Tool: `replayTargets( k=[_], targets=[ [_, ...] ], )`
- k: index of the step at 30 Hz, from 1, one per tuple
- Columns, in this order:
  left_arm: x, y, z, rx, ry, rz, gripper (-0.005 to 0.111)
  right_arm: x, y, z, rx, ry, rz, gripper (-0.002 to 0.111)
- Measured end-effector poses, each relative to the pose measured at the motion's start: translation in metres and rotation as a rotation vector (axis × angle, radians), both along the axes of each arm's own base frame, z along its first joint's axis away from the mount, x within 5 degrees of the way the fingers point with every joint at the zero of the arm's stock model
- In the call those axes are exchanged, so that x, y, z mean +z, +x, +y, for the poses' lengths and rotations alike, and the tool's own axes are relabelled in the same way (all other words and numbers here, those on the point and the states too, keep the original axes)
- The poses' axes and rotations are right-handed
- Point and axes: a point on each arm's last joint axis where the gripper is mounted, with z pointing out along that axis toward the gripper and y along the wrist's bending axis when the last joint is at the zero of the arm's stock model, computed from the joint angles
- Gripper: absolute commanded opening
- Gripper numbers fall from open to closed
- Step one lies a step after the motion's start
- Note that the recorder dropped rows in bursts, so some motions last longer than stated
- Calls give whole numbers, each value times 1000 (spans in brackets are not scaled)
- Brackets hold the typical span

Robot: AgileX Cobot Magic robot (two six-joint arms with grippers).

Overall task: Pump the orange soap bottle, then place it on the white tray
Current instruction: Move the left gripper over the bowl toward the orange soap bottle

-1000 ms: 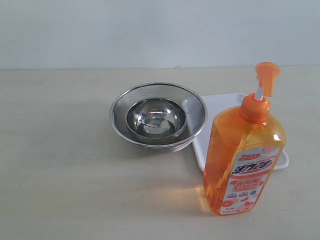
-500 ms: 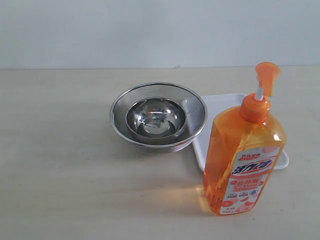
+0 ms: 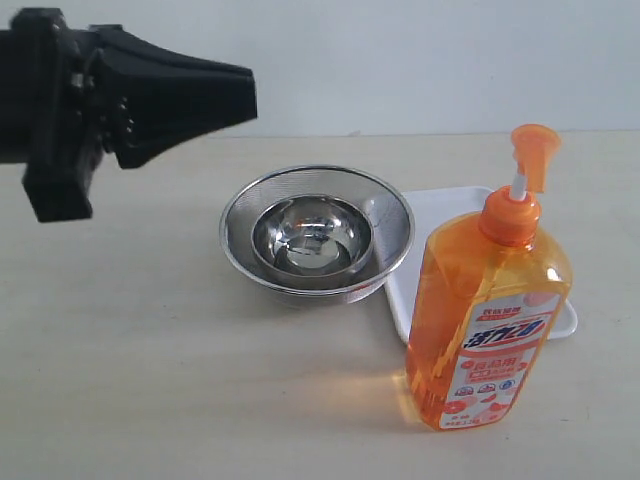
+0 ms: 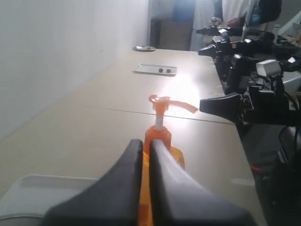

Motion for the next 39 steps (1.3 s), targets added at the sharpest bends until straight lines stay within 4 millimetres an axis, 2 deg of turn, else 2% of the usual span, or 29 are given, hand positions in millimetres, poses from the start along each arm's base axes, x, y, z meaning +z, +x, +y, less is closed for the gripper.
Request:
replayTargets(
  k=[2, 7, 9, 18, 28, 33, 39],
  targets=[
    [-12, 4, -10, -34, 15, 26, 24, 0, 0, 0, 0, 0, 0, 1],
    [-42, 15, -29, -91, 46, 116, 82, 0, 0, 0, 0, 0, 0, 1],
    [-48, 21, -32, -97, 51, 132, 91, 0, 0, 0, 0, 0, 0, 1],
    [-65, 30, -41, -105, 73, 181, 92, 0, 0, 0, 0, 0, 0, 1],
    [-83, 23, -79, -136, 175, 194, 92, 0, 0, 0, 0, 0, 0, 1],
    [-85, 23, -85, -147, 182, 192, 92, 0, 0, 0, 0, 0, 0, 1],
    [-99, 33, -91, -151, 196, 223, 92, 0, 0, 0, 0, 0, 0, 1]
  ],
)
